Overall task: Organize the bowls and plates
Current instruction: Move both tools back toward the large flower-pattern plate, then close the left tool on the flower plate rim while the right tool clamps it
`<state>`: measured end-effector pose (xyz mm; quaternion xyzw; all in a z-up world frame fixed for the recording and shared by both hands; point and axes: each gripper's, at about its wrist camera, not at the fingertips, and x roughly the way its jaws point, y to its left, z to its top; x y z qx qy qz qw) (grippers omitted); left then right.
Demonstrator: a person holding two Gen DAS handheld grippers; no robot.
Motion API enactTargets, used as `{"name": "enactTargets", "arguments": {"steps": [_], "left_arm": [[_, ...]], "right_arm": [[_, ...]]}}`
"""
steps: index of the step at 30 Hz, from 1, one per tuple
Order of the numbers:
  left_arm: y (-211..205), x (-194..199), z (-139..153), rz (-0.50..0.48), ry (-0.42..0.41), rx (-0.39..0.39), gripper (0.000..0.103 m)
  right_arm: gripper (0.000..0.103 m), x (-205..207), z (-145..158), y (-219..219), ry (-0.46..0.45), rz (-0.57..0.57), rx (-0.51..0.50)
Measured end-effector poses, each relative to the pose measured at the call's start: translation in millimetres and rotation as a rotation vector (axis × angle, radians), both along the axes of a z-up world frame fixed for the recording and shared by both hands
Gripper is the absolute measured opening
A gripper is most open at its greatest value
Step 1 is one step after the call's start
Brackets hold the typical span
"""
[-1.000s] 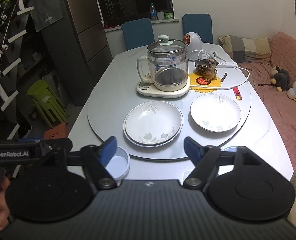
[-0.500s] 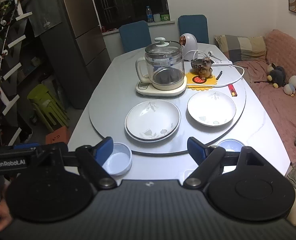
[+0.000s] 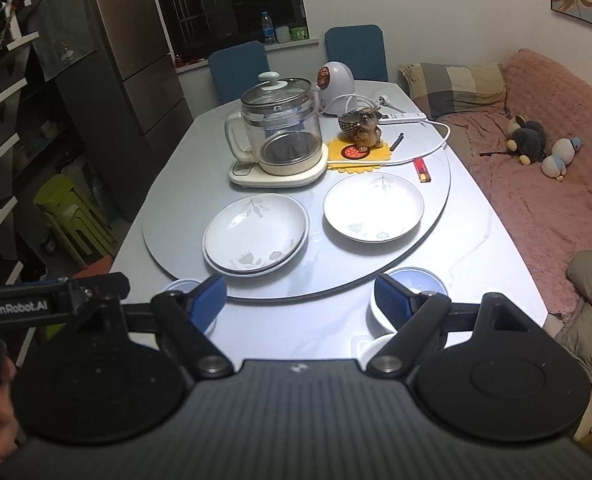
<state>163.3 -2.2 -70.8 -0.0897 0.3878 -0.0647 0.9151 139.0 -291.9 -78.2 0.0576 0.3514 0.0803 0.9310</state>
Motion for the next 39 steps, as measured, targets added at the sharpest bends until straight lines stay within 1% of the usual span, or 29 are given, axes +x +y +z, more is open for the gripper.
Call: {"name": "enactTargets", "arguments": {"steps": [11, 18, 21, 28, 34, 39], "left_arm": [[-42.5, 32.8, -5.7, -0.012, 0.026, -0.016, 0.090], [-61.1, 65.4, -15.6, -0.018, 0.053, -0.038, 0.090], [-67.7, 80.6, -23.4, -0.019, 0.073, -0.066, 0.090], [-85.0, 121.1, -42.1, -0.016, 0.125, -0.066, 0.090], [-102.8, 160.8, -61.3, -0.010, 0.161, -0.090, 0.090], [-119.8, 195.7, -78.0, 0.006, 0.182, -0.085, 0.090]], "right_arm": [[0.082, 30.1, -6.1, -47.7, 0.027, -0.041, 0.016], [0.082, 52.3, -13.6, -71.5, 0.044, -0.063, 0.020], [0.082, 65.0, -16.8, -81.1, 0.051, -0.079, 0.024], [0.082, 95.8, -27.0, -104.2, 0.065, -0.110, 0.051], [0.082, 132.1, -40.7, -121.2, 0.102, -0.094, 0.044], [0.082, 168.4, -55.4, -136.8, 0.138, -0.063, 0.040]]}}
